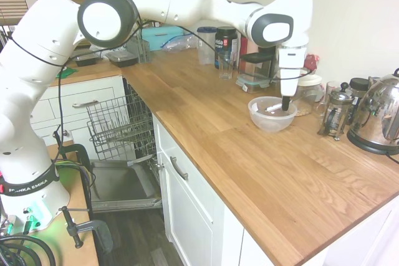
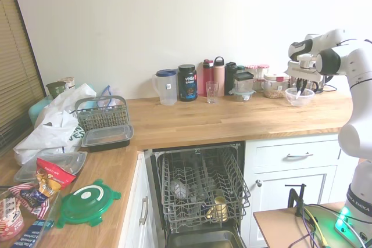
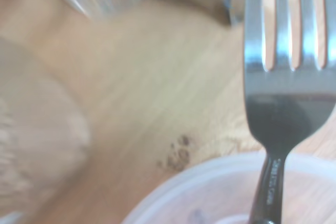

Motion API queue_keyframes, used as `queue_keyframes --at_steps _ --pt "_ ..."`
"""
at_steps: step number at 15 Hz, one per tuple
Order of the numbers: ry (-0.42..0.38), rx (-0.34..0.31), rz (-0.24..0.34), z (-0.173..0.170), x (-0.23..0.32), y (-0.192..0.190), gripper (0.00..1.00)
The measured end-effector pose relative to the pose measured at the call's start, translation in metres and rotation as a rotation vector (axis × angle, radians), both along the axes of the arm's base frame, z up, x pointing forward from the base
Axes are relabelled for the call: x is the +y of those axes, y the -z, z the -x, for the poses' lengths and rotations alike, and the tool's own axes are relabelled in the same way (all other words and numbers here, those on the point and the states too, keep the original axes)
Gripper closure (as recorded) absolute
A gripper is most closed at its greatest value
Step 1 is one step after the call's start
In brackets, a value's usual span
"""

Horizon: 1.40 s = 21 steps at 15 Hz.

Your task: Put the fork in the dishwasher

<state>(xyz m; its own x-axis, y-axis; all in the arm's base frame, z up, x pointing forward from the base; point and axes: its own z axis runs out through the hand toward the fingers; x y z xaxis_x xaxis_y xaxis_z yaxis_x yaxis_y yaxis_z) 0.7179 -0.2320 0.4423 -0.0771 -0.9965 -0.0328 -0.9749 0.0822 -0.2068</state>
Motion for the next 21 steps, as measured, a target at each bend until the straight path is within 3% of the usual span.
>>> queue_keyframes --at_steps 2,4,7,11,14,17,21 --pt "-0.019 -0.082 -0.019 0.025 -0.016 -0.049 1.00" --pt "-0.061 -0.142 0.005 0.054 -0.014 -0.100 1.00" --pt "-0.191 -0.159 0.155 0.075 0.060 -0.149 1.00" --pt "-0.352 -0.160 0.414 0.101 0.203 -0.161 1.00" --pt "-0.469 -0.153 0.606 0.145 0.308 -0.142 1.00" --pt "-0.571 -0.123 0.801 0.218 0.420 -0.087 1.00" --pt "-0.660 -0.098 0.911 0.365 0.539 0.037 1.00"
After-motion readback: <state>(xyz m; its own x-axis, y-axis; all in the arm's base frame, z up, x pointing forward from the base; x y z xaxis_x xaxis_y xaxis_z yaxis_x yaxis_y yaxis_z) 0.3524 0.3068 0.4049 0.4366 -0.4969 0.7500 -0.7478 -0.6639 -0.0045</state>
